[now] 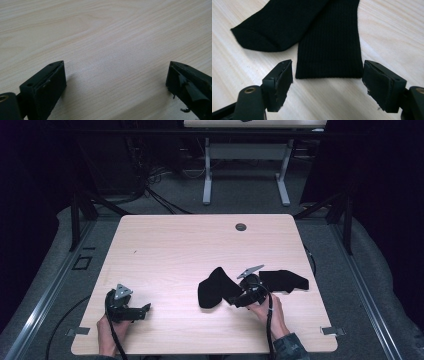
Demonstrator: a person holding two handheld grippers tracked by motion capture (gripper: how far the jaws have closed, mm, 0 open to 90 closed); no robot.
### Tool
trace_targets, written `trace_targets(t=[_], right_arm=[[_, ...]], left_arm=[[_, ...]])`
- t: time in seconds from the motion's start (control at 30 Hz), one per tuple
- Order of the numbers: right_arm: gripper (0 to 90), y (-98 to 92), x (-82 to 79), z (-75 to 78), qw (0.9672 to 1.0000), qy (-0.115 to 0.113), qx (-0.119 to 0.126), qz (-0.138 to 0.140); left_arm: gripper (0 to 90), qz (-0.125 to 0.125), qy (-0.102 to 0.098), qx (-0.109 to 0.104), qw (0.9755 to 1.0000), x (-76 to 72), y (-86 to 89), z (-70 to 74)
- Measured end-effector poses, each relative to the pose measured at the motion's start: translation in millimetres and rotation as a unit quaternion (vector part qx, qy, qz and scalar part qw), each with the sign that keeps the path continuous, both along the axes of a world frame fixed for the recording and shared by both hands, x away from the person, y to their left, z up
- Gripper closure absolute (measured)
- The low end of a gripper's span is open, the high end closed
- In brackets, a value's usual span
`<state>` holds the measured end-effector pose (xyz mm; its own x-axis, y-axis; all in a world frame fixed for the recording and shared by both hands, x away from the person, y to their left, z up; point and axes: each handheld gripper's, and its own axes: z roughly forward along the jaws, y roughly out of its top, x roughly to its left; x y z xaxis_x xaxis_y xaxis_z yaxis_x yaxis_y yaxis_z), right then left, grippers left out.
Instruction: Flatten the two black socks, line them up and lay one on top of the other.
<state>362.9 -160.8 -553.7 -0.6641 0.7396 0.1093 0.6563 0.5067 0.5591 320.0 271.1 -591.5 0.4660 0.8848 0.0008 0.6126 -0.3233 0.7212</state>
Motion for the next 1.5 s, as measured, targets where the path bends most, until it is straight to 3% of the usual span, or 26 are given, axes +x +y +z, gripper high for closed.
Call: trace_targets(t=[0.07, 0.2, 0.27, 0.37, 0.53, 0.73, 0.87, 0.93, 1.1, 1.17, 1.27, 1.4, 1.5], right_arm=[[24.9, 2.0, 2.8, -2.1, 1.0000, 0.000, -0.002, -0.002], [26.4, 2.5, 6.1, -3.1, 1.0000, 0.004, -0.006, -0.006], [27.0, 2.2, 7.3, -3.5, 1.0000, 0.002, -0.005, -0.007], [27.2, 0.4, 9.0, -2.9, 0.9999, 0.003, -0.005, -0.013], [28.7, -4.3, 12.8, -2.9, 0.9996, 0.007, 0.003, -0.027], [29.8, -9.1, 15.0, -1.7, 0.9991, 0.006, 0.003, -0.041], [31.4, -11.1, 16.4, -3.1, 0.9988, 0.015, -0.005, -0.047], [32.3, -11.0, 17.2, -3.8, 0.9988, 0.015, -0.007, -0.046], [35.5, -8.5, 20.3, -5.5, 0.9987, 0.029, -0.014, -0.040], [36.7, -7.3, 20.9, -6.1, 0.9986, 0.029, -0.010, -0.044], [39.4, -7.2, 22.0, -4.5, 0.9986, 0.031, -0.025, -0.036], [44.5, -6.3, 22.1, -4.9, 0.9986, 0.031, -0.028, -0.032], [48.9, -5.5, 21.1, -4.8, 0.9986, 0.030, -0.027, -0.032]], left_arm=[[9.3, -0.001, -0.002, -0.003, 1.0000, -1.7, -1.8, 1.1], [6.8, -0.022, -0.005, -0.021, 0.9995, -5.4, -12.4, 10.1], [2.7, -0.043, -0.008, -0.027, 0.9987, -5.6, -24.8, 16.9], [0.1, -0.080, -0.012, -0.021, 0.9965, -4.1, -51.7, 28.3], [0.3, -0.153, -0.020, -0.020, 0.9878, 0.7, -104.7, 42.0], [9.0, -0.219, 0.001, -0.026, 0.9754, 11.4, -154.2, 40.5], [15.9, -0.249, 0.024, -0.016, 0.9681, 20.3, -171.5, 34.5], [21.6, -0.254, 0.036, -0.012, 0.9665, 24.3, -176.8, 32.6], [30.3, -0.278, 0.066, -0.005, 0.9582, 29.9, -188.0, 30.4], [33.4, -0.286, 0.070, 0.001, 0.9556, 30.3, -191.6, 30.5], [39.0, -0.294, 0.078, 0.012, 0.9526, 31.5, -195.4, 28.3], [49.3, -0.299, 0.081, 0.022, 0.9506, 30.8, -197.8, 26.7], [58.6, -0.301, 0.076, 0.041, 0.9497, 30.4, -198.9, 26.2]])
